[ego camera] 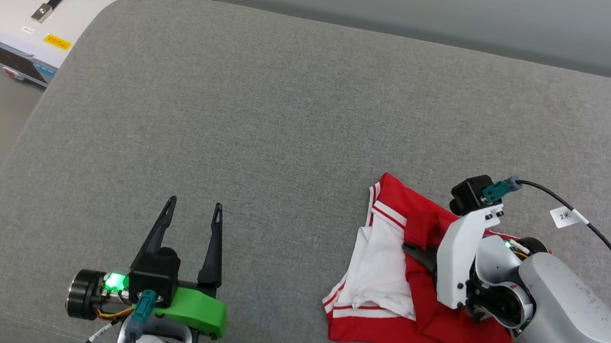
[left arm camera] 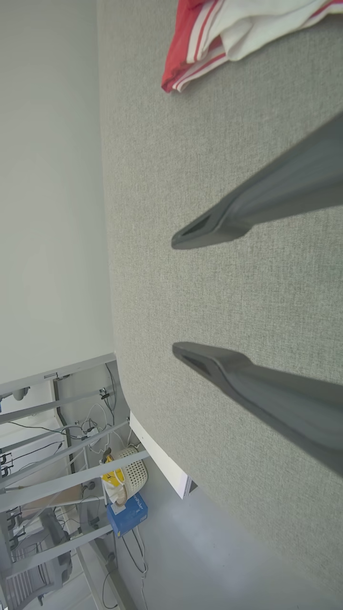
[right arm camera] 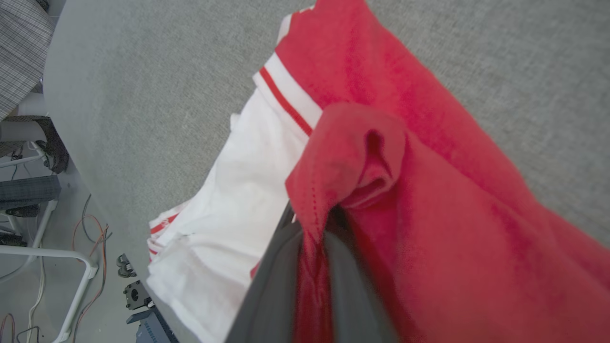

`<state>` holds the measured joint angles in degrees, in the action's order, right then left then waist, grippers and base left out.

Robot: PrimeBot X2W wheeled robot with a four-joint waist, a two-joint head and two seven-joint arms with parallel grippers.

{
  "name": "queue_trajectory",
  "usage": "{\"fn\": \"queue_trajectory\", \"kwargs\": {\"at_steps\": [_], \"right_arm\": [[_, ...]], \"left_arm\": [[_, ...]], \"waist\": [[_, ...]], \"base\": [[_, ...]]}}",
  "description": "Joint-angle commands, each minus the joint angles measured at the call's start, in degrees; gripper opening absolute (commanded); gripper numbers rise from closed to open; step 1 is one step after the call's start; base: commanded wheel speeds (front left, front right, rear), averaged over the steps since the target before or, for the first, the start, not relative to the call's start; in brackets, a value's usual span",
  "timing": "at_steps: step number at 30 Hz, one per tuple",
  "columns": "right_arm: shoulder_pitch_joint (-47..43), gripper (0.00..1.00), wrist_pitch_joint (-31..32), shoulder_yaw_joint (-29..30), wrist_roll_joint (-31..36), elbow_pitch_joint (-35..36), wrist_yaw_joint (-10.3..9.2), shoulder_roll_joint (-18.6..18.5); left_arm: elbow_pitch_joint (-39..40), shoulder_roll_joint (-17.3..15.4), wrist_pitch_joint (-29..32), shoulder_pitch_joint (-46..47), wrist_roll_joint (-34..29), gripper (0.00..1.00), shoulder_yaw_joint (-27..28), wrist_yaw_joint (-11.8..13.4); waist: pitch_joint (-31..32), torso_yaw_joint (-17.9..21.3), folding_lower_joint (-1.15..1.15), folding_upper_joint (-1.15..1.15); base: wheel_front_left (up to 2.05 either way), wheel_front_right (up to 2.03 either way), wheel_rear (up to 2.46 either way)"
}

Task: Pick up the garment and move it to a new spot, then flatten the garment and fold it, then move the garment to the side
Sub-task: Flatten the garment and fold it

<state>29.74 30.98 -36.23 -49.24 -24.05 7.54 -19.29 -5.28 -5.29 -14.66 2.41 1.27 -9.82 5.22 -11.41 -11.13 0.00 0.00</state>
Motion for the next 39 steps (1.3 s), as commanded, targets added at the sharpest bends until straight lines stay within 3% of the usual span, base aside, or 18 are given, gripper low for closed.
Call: {"fn": "queue_trajectory", "kwargs": {"at_steps": [1,2,8,12,16,20,24,30,39], "right_arm": [[0.87,0.27,-1.83,-0.5,0.3,-0.86,-0.05,0.35],[0.92,1.0,-3.07,-0.75,0.38,-0.96,-0.05,0.31],[0.3,1.0,-13.85,-1.22,1.91,3.3,-0.05,-2.59],[-1.07,1.0,-21.51,1.45,3.98,7.27,-0.05,-5.26],[-3.13,1.0,-29.98,5.65,10.63,9.99,-0.05,-7.69],[-6.75,1.0,-38.14,12.28,18.75,11.15,-0.05,-7.75],[-11.75,1.0,-43.66,20.66,26.2,12.73,-0.05,-4.86],[-19.65,1.0,-45.82,30.2,35.09,18.9,-0.05,0.71],[-30.42,1.0,-45.96,38.08,39.29,27.43,-0.05,9.78]], "left_arm": [[-0.31,0.36,-0.34,0.82,-0.49,1.0,0.05,-0.01],[-0.41,0.35,-0.34,0.7,-0.48,1.0,0.13,0.05],[-0.84,0.05,-0.34,-0.53,-0.5,1.0,0.4,0.22],[-0.89,-0.27,-0.34,-1.25,-0.58,1.0,0.54,0.31],[-0.84,-0.54,-0.34,-1.97,-0.66,1.0,0.51,0.32],[-0.71,-0.84,-0.34,-2.56,-0.65,1.0,0.54,0.33],[-0.48,-1.21,-0.34,-3.27,-0.59,1.0,0.76,0.47],[0.27,-1.57,-0.34,-3.94,-0.6,1.0,0.67,0.41],[1.42,-1.71,-0.34,-4.5,-0.46,1.0,0.12,0.07]], "waist": [[0.19,0.17,0.0,0.0],[0.42,0.34,0.0,0.0],[2.35,1.62,0.0,0.0],[3.73,2.8,0.0,0.0],[4.78,3.84,0.0,0.0],[5.71,4.63,0.0,0.0],[6.72,5.48,0.0,0.0],[7.67,6.26,0.0,0.0],[8.73,6.9,0.0,0.0]], "base": [[0.0,0.0,0.0],[0.0,0.0,0.0],[0.0,0.0,0.0],[0.0,0.0,0.0],[0.0,0.0,0.0],[0.0,0.0,0.0],[0.0,0.0,0.0],[0.0,0.0,0.0],[0.0,0.0,0.0]]}}
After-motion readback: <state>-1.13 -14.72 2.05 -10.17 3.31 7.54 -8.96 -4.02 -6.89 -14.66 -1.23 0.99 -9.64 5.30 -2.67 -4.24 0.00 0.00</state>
